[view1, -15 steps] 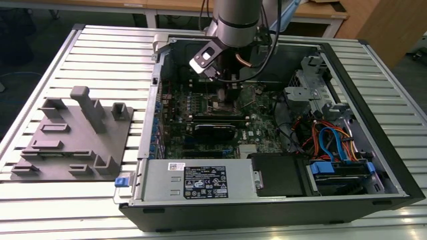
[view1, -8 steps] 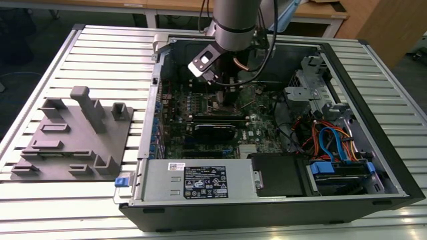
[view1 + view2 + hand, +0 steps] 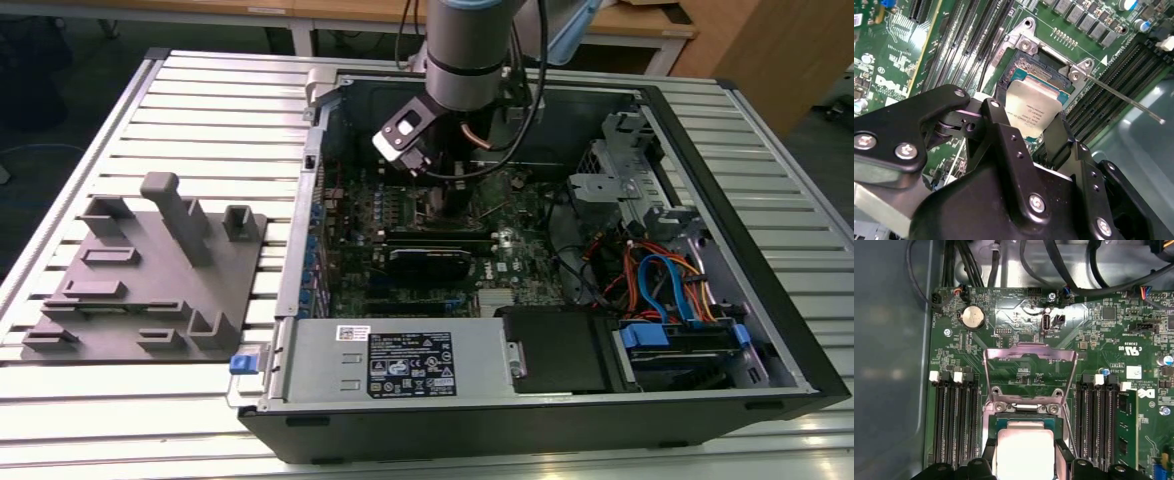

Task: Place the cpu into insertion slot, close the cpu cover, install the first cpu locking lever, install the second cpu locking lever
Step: 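Place the cpu into insertion slot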

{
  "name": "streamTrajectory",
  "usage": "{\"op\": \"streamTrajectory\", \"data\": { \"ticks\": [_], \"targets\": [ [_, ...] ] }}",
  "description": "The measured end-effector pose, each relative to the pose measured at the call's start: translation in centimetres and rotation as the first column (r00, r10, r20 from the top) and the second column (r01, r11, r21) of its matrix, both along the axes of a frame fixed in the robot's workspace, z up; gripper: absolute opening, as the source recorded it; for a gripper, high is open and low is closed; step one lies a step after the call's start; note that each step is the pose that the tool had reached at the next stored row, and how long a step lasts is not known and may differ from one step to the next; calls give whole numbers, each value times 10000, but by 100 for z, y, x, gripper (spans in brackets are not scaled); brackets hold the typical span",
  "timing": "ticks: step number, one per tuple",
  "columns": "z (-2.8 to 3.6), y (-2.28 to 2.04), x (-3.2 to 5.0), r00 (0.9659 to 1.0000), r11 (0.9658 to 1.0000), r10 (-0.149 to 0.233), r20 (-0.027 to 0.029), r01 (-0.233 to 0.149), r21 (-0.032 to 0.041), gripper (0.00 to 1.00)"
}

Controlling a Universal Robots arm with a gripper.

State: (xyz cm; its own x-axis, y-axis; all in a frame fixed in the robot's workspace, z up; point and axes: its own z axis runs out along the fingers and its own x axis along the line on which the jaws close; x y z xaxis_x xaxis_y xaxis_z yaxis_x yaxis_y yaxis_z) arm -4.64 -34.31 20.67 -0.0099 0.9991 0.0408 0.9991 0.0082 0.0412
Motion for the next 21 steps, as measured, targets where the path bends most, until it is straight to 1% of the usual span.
{"op": "streamTrajectory", "data": {
  "ticks": [3,5,7,21],
  "targets": [
    [-45,-1,-5,10000,10000,-24,27,24,1,54],
    [-65,-1,-18,10000,10000,-23,34,23,1,54],
    [-76,-1,-28,10000,10000,-23,33,23,-1,54],
    [-134,0,-29,10000,10000,-23,33,23,1,54]
  ]
}}
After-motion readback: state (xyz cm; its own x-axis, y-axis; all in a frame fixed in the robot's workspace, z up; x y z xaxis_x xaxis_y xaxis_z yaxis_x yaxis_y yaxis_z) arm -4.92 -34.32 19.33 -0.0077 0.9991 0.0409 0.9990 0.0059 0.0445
